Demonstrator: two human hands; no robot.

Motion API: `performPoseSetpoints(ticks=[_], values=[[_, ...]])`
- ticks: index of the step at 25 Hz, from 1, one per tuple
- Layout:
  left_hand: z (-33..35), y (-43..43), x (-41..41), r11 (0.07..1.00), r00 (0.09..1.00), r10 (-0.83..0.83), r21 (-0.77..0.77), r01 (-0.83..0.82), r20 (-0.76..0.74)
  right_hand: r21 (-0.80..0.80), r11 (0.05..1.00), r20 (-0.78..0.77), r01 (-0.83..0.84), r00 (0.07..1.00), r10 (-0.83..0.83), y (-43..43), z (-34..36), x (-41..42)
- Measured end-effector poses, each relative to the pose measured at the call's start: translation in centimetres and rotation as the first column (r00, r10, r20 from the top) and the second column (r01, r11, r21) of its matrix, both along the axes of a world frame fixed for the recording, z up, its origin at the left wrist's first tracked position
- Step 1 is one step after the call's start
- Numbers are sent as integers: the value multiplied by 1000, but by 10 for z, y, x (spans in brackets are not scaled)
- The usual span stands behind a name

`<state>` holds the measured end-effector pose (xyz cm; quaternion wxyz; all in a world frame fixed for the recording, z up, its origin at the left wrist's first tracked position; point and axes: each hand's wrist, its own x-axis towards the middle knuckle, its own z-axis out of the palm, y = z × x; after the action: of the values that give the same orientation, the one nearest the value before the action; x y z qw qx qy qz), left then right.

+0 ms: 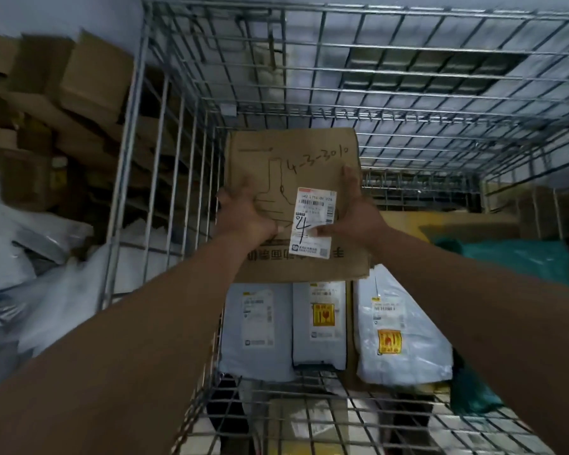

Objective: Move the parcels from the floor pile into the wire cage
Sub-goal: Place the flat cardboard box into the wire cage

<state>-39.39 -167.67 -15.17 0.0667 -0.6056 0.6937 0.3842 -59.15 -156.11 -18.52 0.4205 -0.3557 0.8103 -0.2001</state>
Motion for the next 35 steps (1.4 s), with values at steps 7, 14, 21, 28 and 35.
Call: performPoseSetpoints(ticks=[7,14,21,28,35], values=[[-49,-38,-3,999,999,-5,-35,3,-47,9,1000,-13,-30,999,30,-37,-51,-2],[-83,-42,5,994,997,-73,-84,72,-5,-39,999,-72,15,997,-18,-34,-84,8],[-83,-41,4,995,996,-90,-51,90,13,11,1000,-104,-22,994,23,-29,-81,10],[-105,-30,11,996,998,-60,-63,60,6,53,998,-94,-42,994,47,-18,-98,13],[-109,-27,11,991,996,-78,-102,82,43,107,994,-54,-39,998,45,-29,-86,12]])
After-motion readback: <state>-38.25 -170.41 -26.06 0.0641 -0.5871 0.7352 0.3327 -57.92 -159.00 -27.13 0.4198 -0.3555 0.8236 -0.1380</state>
